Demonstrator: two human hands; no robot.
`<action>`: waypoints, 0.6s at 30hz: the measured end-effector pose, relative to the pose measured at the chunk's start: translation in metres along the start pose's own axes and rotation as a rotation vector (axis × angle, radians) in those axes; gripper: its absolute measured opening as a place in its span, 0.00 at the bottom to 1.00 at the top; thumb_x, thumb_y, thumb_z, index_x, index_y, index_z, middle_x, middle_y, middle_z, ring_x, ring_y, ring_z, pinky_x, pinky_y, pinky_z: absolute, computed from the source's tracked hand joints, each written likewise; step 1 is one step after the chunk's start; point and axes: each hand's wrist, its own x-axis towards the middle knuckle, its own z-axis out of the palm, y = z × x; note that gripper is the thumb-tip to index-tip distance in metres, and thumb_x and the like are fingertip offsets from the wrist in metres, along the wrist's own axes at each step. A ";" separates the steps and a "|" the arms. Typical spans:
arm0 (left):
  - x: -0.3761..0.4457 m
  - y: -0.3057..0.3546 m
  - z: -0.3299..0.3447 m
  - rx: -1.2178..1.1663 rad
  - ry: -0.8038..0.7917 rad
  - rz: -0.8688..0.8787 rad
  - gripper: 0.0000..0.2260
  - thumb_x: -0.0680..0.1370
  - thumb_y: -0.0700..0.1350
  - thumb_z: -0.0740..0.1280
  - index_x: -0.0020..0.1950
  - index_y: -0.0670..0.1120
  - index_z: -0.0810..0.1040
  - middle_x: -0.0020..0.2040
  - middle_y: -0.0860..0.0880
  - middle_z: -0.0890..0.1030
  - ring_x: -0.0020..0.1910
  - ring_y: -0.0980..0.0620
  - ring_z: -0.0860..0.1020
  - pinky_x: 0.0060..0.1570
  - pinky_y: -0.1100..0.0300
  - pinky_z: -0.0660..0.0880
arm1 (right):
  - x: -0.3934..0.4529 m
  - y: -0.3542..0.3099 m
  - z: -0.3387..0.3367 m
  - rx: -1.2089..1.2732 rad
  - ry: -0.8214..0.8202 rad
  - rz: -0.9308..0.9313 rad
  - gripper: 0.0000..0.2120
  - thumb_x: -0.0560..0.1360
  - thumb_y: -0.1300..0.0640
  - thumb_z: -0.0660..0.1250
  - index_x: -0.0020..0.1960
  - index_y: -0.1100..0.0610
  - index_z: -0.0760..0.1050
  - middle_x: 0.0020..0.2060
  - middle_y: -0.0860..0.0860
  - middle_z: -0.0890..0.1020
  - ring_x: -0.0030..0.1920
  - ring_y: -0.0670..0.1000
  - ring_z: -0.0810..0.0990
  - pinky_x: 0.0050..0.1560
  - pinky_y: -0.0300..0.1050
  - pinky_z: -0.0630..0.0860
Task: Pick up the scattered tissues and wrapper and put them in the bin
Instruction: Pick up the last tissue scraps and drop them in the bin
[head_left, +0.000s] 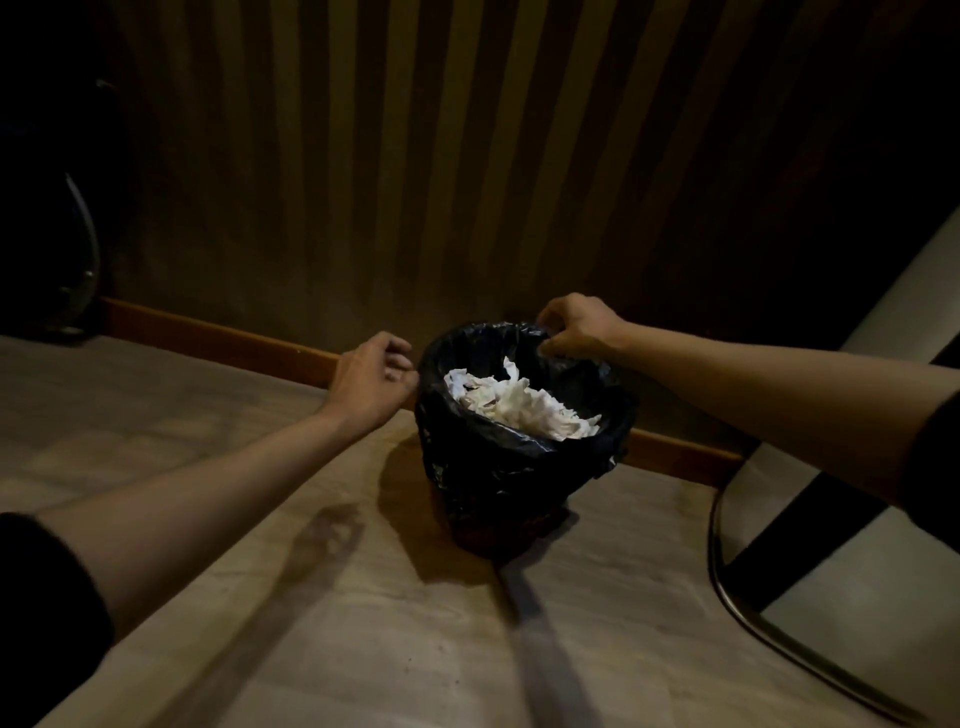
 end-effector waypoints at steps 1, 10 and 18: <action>-0.002 -0.009 -0.008 0.011 0.004 -0.021 0.11 0.75 0.43 0.70 0.57 0.45 0.77 0.46 0.50 0.82 0.39 0.52 0.81 0.41 0.63 0.76 | 0.003 -0.009 0.005 -0.011 -0.005 -0.014 0.23 0.73 0.56 0.74 0.66 0.58 0.74 0.61 0.55 0.79 0.60 0.55 0.78 0.57 0.44 0.77; -0.045 -0.078 -0.086 0.226 -0.022 -0.371 0.24 0.75 0.46 0.71 0.68 0.45 0.67 0.56 0.49 0.78 0.56 0.46 0.77 0.55 0.55 0.72 | 0.039 -0.145 0.066 -0.044 -0.060 -0.312 0.18 0.73 0.52 0.73 0.61 0.58 0.78 0.54 0.53 0.82 0.53 0.52 0.80 0.46 0.41 0.74; -0.097 -0.152 -0.132 0.472 -0.102 -0.450 0.27 0.73 0.48 0.72 0.68 0.42 0.68 0.57 0.46 0.78 0.54 0.45 0.79 0.54 0.53 0.75 | 0.053 -0.233 0.155 -0.159 -0.335 -0.548 0.12 0.75 0.48 0.71 0.54 0.53 0.80 0.50 0.49 0.80 0.49 0.49 0.78 0.41 0.40 0.73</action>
